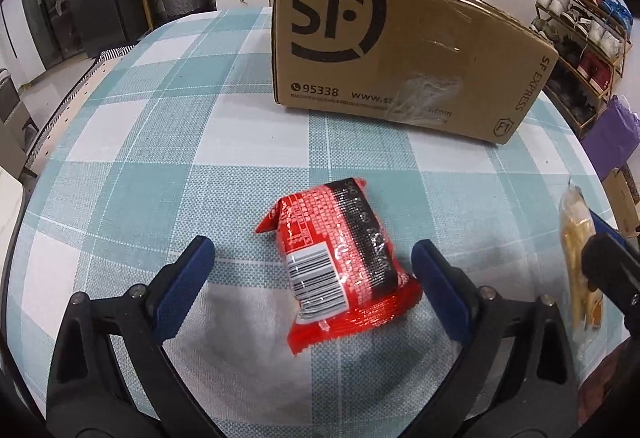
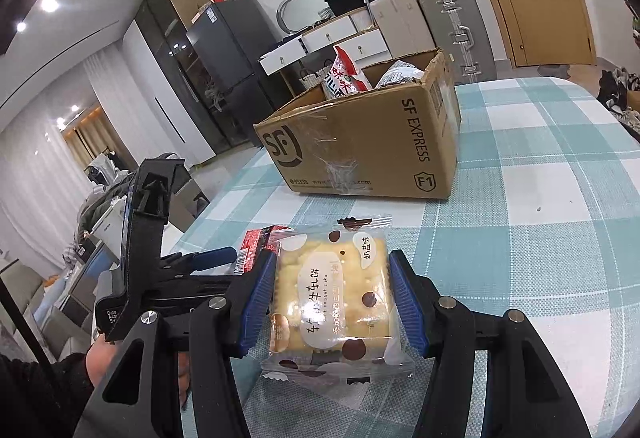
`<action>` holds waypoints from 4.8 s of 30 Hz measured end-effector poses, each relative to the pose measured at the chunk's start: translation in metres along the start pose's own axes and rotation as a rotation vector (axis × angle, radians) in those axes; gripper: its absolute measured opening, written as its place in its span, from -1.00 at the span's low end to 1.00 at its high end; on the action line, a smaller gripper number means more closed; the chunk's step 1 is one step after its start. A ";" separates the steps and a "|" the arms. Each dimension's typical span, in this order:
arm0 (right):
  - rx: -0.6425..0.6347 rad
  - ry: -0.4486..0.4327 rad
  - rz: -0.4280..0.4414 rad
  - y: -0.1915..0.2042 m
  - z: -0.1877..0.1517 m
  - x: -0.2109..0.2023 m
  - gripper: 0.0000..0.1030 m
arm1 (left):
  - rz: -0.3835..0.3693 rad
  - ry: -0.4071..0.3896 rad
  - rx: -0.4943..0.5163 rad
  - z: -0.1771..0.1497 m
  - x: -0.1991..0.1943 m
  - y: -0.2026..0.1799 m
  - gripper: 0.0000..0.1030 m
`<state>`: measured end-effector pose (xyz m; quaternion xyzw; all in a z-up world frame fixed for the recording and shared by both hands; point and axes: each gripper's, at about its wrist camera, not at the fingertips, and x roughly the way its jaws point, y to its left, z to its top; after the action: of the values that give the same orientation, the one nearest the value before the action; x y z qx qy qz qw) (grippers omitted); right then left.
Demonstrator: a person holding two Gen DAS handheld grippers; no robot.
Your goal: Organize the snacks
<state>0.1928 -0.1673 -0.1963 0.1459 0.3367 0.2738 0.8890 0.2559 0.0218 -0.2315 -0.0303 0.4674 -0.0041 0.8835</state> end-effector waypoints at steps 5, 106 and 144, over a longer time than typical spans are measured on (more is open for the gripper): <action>-0.004 -0.006 -0.004 0.000 0.000 -0.001 0.12 | -0.013 -0.032 0.029 -0.006 -0.008 -0.002 0.12; -0.125 0.033 -0.079 -0.014 0.251 0.078 0.60 | -0.151 -0.181 0.186 0.225 -0.035 -0.030 0.57; -0.248 -0.291 -0.245 0.014 0.022 -0.072 0.99 | -0.002 -0.517 0.012 -0.011 -0.169 0.043 0.99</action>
<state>0.1579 -0.2000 -0.1367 0.0314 0.1838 0.1792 0.9660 0.1510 0.0704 -0.1006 -0.0253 0.2261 0.0002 0.9738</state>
